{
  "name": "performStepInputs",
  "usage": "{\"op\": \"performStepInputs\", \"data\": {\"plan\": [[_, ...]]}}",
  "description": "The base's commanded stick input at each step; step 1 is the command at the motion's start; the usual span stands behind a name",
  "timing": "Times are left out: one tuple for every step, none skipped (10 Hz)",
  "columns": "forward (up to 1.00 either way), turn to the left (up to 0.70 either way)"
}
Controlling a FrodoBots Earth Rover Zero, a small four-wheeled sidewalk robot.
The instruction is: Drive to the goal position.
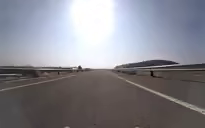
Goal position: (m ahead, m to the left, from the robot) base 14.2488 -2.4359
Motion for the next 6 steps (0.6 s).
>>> {"op": "performStepInputs", "data": {"plan": [[1.0,0.0],[1.0,0.0],[1.0,0.0],[1.0,-0.05],[1.0,-0.14],[1.0,-0.08]]}}
